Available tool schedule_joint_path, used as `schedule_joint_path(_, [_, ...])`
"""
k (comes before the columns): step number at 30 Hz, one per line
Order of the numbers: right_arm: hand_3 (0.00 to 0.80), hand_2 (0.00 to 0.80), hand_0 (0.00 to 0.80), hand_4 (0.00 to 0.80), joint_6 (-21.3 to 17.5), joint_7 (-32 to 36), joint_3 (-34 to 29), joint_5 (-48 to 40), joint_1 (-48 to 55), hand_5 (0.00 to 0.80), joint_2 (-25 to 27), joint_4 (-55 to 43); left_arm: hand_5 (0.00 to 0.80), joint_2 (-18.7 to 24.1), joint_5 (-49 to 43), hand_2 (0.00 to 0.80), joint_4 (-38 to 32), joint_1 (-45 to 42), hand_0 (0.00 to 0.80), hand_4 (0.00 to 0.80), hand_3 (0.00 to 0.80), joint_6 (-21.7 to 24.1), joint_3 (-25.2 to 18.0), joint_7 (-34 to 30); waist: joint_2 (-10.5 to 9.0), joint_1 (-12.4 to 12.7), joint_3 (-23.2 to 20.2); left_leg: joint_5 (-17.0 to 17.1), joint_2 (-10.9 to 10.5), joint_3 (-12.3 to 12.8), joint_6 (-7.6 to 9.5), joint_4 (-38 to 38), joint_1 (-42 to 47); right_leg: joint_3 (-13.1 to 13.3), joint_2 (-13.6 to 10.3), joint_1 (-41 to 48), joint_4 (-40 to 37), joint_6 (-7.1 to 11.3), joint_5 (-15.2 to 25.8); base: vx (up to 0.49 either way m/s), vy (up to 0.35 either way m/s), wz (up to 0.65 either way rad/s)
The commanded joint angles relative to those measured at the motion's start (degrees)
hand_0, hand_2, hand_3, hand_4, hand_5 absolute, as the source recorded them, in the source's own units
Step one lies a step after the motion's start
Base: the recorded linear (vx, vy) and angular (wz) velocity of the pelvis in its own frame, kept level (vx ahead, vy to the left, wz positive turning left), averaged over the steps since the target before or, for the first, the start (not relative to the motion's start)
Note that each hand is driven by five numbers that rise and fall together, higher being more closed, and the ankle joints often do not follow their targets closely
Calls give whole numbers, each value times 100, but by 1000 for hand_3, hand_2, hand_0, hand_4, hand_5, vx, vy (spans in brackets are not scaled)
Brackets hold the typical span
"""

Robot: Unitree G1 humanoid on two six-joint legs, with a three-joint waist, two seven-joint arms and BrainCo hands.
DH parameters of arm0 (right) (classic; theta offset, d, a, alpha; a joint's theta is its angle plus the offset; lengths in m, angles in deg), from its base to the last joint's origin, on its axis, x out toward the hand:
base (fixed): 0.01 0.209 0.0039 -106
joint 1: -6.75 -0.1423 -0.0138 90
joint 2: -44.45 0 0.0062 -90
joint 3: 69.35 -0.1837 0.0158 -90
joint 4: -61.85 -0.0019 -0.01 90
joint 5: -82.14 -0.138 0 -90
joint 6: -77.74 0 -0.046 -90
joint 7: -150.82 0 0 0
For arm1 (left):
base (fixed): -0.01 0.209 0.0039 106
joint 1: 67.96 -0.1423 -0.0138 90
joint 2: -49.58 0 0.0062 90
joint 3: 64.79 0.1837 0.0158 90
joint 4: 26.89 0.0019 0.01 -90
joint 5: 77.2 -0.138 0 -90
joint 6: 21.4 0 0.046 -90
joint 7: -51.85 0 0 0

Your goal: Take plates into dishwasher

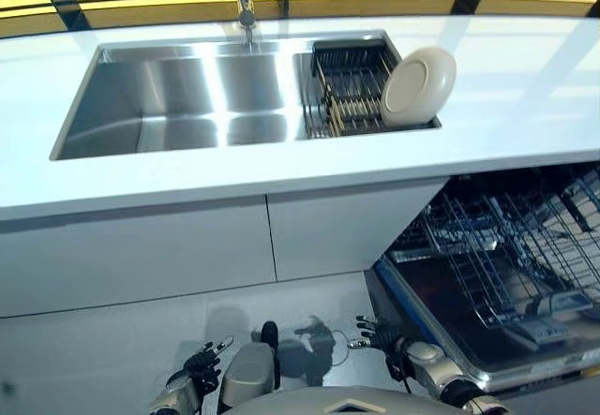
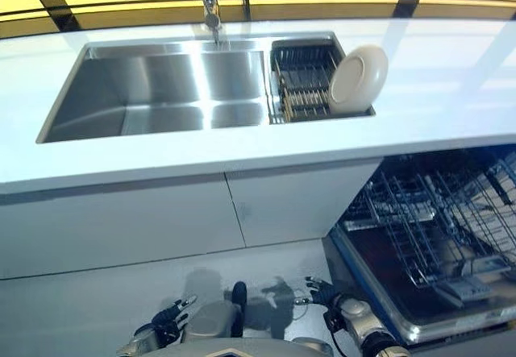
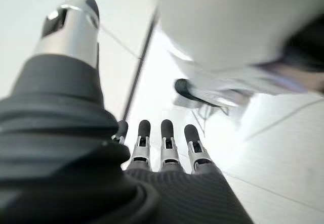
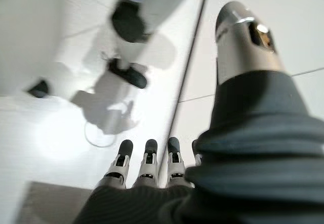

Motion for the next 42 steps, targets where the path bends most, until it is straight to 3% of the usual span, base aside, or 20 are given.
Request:
schedule_joint_path(1, [0,0,0,0,-52,109,-64,-259,223,0,247,-620,0,-144,-140,0,-30,-31,0,0,0,-15,71,-15,220,51,-340,-170,307,-1,-246,326,-548,-166,-318,-118,139,447,465,150,93,-17])
schedule_joint_path(7, [0,0,0,0,-81,125,-157,-284,287,0,244,-907,0,-135,-171,0,-69,-79,0,0,0,-34,-5,-27,88,58,-437,-482,-16,-49,63,542,-618,-88,-582,-287,446,645,1000,132,120,-9])
schedule_joint_path(9, [0,0,0,0,-172,106,-152,-289,292,0,206,-978,0,-80,-278,0,-63,-51,0,0,0,-34,3,-42,45,71,-487,-507,-182,-32,206,371,-513,-89,-708,-445,1097,749,1591,106,108,-8])
schedule_joint_path(11, [0,0,0,0,-187,78,-133,-301,306,0,182,-1112,0,-32,-417,0,-53,-35,0,0,0,-47,31,-38,90,8,-473,-537,-227,29,275,190,-284,-123,-747,-844,1846,790,1870,144,122,-4])
schedule_joint_path(13, [0,0,0,0,-154,39,-68,-359,308,0,204,-1253,0,-17,-430,0,-72,-72,0,0,0,-27,38,28,193,-76,-419,-571,-159,97,269,55,-24,-205,-827,-1335,2299,737,1867,160,82,-4])
schedule_joint_path(14, [0,0,0,0,-143,103,-6,-376,285,0,250,-1366,0,22,-268,0,-148,-129,0,0,0,-15,-15,88,319,-186,-330,-541,4,244,173,-138,278,-401,-882,-1736,2044,626,1617,135,-23,-9])
schedule_joint_path(17, [0,0,0,0,-187,209,40,-332,254,0,294,-1474,0,98,-136,0,-262,-115,0,0,0,-85,-85,97,425,-304,-216,-497,192,347,11,-332,532,-516,-815,-2136,1351,557,1499,60,-127,-13])
schedule_joint_path(20, [0,0,0,0,-380,270,36,-357,224,0,401,-1533,0,169,13,0,-323,-72,0,0,0,-141,-147,66,372,-518,-115,-628,279,316,-101,-371,692,-334,-632,-2498,45,638,1723,44,-270,-18])
schedule_joint_path(21, [0,0,0,0,-425,261,-14,-392,249,0,432,-1558,0,185,27,0,-284,-89,0,0,0,-82,-118,-8,338,-620,-111,-726,241,142,-38,-310,666,60,-563,-2652,98,673,1783,56,-255,19])
schedule_joint_path(25, [0,0,0,0,-371,273,-113,-549,337,0,526,-1826,0,4,96,0,-380,-253,0,0,0,-87,-195,-38,259,-593,-269,-641,373,160,-210,-260,677,-183,-336,-2074,-363,517,1482,98,-204,64])
schedule_joint_path(33, [0,0,0,0,-406,-236,-487,-1209,516,0,780,-2893,0,-197,-29,0,-420,-458,0,0,0,-63,-109,-24,275,-662,-490,-515,422,85,-308,-672,849,-248,-151,-1669,-731,389,1345,81,-62,9])
schedule_joint_path(39, [0,0,0,0,-534,-769,-1370,-1719,704,0,973,-3845,0,-205,67,0,-345,-633,0,0,0,78,-307,2,357,-847,-511,-541,401,164,-291,-851,1012,-151,-115,-1621,-801,421,1320,47,31,-6])
schedule_joint_path(42, [0,0,0,0,-799,-1084,-2128,-1966,755,0,1104,-4346,0,-270,27,0,-356,-761,0,0,0,139,-458,-44,383,-930,-522,-620,380,219,-248,-871,1068,-84,-115,-1611,-804,444,1288,56,50,-8])
